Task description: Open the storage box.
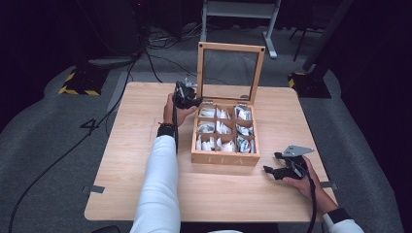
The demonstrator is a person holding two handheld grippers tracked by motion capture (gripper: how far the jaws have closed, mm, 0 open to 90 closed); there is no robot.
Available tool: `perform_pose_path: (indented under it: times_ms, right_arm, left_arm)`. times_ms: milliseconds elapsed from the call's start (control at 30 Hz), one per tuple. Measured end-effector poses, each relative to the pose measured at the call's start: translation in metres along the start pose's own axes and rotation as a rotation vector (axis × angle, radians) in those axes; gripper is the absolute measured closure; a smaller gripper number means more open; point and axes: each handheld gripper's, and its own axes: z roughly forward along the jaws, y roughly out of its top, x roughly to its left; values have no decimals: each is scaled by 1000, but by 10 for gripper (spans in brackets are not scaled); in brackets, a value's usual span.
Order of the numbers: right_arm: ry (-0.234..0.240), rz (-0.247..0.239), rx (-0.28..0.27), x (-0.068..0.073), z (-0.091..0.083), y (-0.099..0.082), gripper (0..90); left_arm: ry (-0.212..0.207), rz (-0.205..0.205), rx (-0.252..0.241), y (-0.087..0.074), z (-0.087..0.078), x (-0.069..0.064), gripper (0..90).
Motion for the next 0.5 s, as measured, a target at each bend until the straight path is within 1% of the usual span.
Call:
perform_pose_path:
  times_ms: [33, 67, 133, 200, 233, 333, 367, 433, 467, 500]
  right_arm:
    - [0, 0, 0, 0, 0, 0, 204]
    - [0, 0, 0, 0, 0, 0, 204]
    - [0, 0, 0, 0, 0, 0, 204]
    - [0, 0, 0, 0, 0, 0, 204]
    - [0, 0, 0, 0, 0, 0, 204]
    - [1, 0, 0, 0, 0, 0, 203]
    - [1, -1, 0, 0, 0, 0, 203]
    - [1, 0, 0, 0, 0, 0, 203]
    - [2, -1, 0, 0, 0, 0, 203]
    - [2, -1, 1, 0, 0, 0, 204]
  left_arm:
    - [-3, 2, -3, -1, -1, 0, 603]
    - [-1, 12, 4, -1, -3, 0, 599]
    - [18, 19, 6, 0, -8, 0, 567]
    - [15, 16, -8, 0, -17, -1, 531]
    - [20, 22, -17, 1, -22, -2, 531]
    - [23, 58, -19, 3, -40, -5, 472]
    - [21, 64, -19, 3, -44, -5, 442]
    - [19, 69, -28, 2, -54, -7, 428]
    - [32, 71, -32, 1, -58, -8, 404]
    - [34, 77, -26, -1, -62, -10, 373]
